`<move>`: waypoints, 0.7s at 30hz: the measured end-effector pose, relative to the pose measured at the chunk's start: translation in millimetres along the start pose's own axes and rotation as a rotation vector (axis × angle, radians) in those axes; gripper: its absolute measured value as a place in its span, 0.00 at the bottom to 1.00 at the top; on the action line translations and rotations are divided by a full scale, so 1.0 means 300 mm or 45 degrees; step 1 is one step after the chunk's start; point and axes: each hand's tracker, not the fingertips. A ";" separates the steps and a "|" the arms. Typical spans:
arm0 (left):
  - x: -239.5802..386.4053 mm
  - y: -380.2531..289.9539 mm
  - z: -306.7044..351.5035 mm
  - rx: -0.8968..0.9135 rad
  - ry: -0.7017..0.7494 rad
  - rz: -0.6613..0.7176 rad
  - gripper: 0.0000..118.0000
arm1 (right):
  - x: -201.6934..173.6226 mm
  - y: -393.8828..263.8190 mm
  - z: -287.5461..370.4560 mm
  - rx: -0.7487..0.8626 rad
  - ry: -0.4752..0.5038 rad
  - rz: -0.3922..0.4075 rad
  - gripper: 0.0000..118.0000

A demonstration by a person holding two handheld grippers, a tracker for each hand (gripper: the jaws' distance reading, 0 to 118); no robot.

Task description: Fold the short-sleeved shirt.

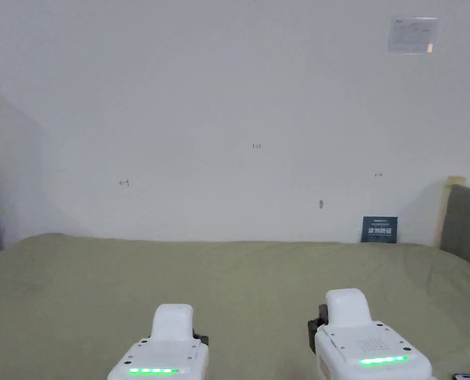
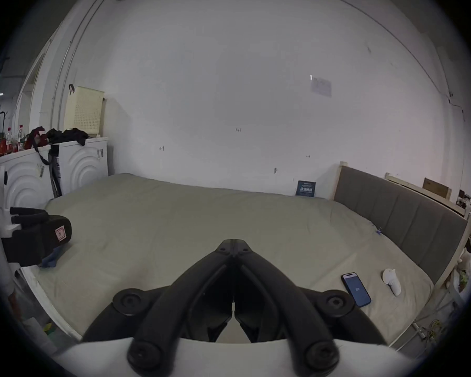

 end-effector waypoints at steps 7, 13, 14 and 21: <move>0.031 0.040 0.071 0.092 0.019 -0.085 0.26 | -0.018 -0.049 0.014 -0.029 -0.040 -0.040 0.74; 0.011 0.062 0.110 0.227 0.083 -0.036 1.00 | 0.005 -0.070 0.017 0.050 -0.047 -0.051 1.00; 0.004 0.060 0.109 0.240 0.077 -0.022 1.00 | 0.018 -0.067 0.012 0.073 -0.054 -0.069 1.00; -0.013 0.044 0.085 0.117 0.059 -0.015 1.00 | 0.023 -0.055 0.020 0.096 -0.052 -0.113 1.00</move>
